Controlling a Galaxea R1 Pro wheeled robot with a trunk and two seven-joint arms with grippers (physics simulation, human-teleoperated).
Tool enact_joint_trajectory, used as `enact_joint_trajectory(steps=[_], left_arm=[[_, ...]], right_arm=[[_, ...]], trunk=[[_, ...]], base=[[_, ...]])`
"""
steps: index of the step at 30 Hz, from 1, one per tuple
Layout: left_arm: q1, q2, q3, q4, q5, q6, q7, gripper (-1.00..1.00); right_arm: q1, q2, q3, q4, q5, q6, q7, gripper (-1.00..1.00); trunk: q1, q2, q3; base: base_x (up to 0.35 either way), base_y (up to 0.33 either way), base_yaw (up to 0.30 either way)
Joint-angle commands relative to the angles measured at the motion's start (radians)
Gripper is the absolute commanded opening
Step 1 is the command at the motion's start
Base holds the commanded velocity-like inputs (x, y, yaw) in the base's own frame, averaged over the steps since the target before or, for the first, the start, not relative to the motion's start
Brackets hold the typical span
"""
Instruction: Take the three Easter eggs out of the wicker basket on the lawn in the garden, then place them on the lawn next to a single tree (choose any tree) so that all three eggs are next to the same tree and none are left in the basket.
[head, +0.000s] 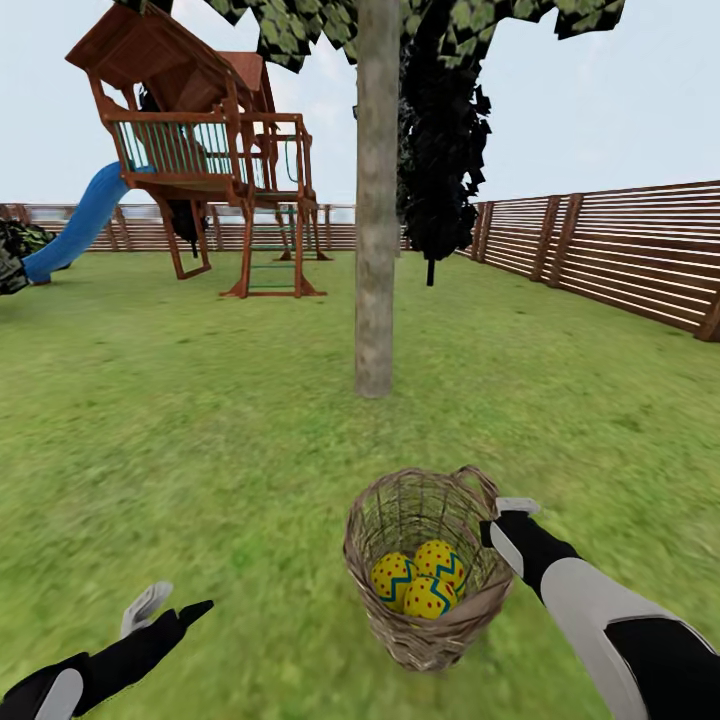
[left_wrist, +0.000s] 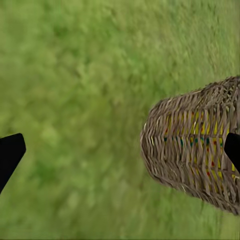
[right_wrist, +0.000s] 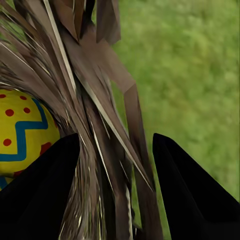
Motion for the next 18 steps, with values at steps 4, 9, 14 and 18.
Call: enact_joint_trajectory(steps=[4,9,14,18], left_arm=[[-0.001,-0.002,0.003,-0.01,0.003,0.006,-0.003,1.0],[-0.001,-0.002,0.003,-0.013,0.003,0.006,-0.003,1.0],[-0.001,-0.002,0.003,-0.013,0.003,0.006,-0.002,1.0],[-0.001,-0.002,0.003,-0.013,0.003,0.006,-0.002,1.0]], right_arm=[[0.0,-0.001,0.006,-0.002,-0.012,0.005,-0.005,-1.0],[0.0,-0.001,0.006,-0.004,-0.011,0.005,-0.005,-1.0],[0.0,-0.001,0.006,-0.003,-0.011,0.005,-0.007,-1.0],[0.0,-0.001,0.006,-0.004,-0.011,0.005,-0.007,-1.0]], trunk=[[0.0,0.0,-0.001],[0.0,0.0,-0.001],[0.0,0.0,-0.001],[0.0,0.0,-0.001]], base=[[0.339,0.001,0.0],[0.339,0.0,0.0],[0.339,0.0,0.0],[0.339,0.0,0.0]])
